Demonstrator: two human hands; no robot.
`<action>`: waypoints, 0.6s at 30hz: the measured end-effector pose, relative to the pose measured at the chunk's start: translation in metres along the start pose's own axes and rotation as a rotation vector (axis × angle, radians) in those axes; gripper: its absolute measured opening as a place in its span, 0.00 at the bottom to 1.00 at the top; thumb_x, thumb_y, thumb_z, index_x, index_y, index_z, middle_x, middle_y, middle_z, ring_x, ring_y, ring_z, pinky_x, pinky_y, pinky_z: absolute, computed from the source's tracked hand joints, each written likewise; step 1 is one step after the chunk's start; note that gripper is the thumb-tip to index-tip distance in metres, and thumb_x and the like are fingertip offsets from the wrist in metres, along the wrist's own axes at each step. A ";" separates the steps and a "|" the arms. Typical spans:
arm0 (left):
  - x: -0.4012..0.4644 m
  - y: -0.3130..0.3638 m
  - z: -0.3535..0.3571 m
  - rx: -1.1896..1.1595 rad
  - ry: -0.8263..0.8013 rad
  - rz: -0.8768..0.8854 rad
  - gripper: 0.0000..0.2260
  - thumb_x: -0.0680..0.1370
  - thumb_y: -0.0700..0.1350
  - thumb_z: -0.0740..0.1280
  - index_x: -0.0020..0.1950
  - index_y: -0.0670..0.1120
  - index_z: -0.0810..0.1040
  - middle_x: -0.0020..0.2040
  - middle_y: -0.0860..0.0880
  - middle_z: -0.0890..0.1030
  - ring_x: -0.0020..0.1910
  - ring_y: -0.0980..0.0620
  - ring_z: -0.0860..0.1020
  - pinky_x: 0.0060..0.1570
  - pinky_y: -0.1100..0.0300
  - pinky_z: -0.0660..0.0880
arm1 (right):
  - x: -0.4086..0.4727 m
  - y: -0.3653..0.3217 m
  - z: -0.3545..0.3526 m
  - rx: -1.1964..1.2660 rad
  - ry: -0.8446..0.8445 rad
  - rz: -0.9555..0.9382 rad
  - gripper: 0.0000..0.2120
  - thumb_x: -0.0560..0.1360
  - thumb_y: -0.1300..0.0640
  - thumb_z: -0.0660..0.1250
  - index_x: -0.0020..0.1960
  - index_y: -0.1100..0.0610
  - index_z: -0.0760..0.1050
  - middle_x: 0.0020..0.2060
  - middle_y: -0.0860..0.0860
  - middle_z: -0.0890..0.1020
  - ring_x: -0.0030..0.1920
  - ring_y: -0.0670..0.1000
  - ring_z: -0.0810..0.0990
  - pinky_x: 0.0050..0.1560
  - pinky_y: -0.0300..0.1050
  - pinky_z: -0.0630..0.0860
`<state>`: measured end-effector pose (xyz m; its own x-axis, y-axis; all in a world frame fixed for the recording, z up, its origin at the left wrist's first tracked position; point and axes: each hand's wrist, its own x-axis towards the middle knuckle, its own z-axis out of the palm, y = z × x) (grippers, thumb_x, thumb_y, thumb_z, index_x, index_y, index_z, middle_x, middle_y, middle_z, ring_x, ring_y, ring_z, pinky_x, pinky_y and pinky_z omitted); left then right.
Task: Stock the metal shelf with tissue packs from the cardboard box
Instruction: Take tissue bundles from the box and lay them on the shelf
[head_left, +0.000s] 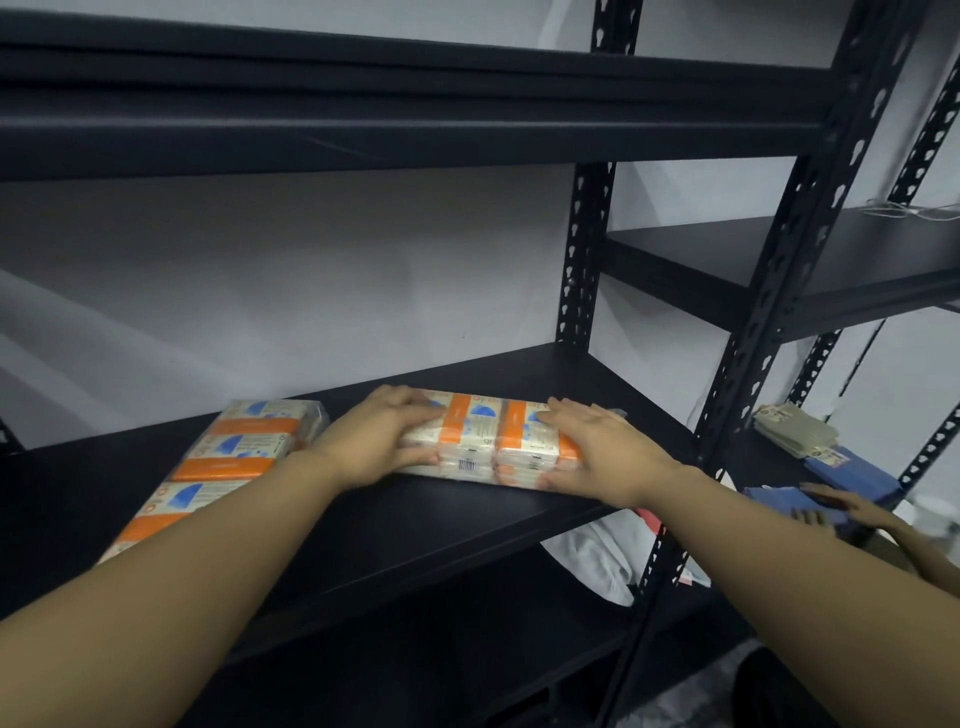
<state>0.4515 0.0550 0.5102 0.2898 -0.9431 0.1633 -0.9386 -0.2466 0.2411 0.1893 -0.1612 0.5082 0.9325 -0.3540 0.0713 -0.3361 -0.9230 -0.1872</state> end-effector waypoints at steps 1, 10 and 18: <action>-0.002 -0.002 -0.001 -0.017 0.029 -0.028 0.29 0.77 0.59 0.73 0.76 0.57 0.72 0.75 0.53 0.71 0.74 0.51 0.66 0.75 0.55 0.63 | -0.001 0.001 0.001 0.005 0.015 0.017 0.43 0.75 0.32 0.69 0.83 0.45 0.57 0.84 0.48 0.56 0.83 0.50 0.53 0.83 0.53 0.48; 0.042 -0.002 0.013 -0.214 0.054 -0.095 0.24 0.74 0.53 0.78 0.70 0.56 0.80 0.64 0.51 0.75 0.64 0.50 0.75 0.68 0.58 0.68 | -0.014 0.014 0.007 -0.030 0.104 0.157 0.42 0.75 0.29 0.66 0.82 0.42 0.56 0.83 0.48 0.58 0.82 0.52 0.56 0.81 0.55 0.53; 0.108 0.023 0.027 -0.224 -0.036 0.010 0.25 0.78 0.52 0.75 0.74 0.60 0.76 0.72 0.54 0.76 0.62 0.57 0.75 0.66 0.58 0.70 | -0.025 0.029 -0.014 -0.177 0.063 0.270 0.38 0.74 0.28 0.64 0.80 0.38 0.57 0.78 0.51 0.65 0.75 0.57 0.66 0.74 0.60 0.62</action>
<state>0.4564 -0.0580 0.5078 0.2699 -0.9535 0.1340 -0.8754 -0.1850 0.4467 0.1544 -0.1808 0.5149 0.7982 -0.5933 0.1041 -0.5933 -0.8042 -0.0347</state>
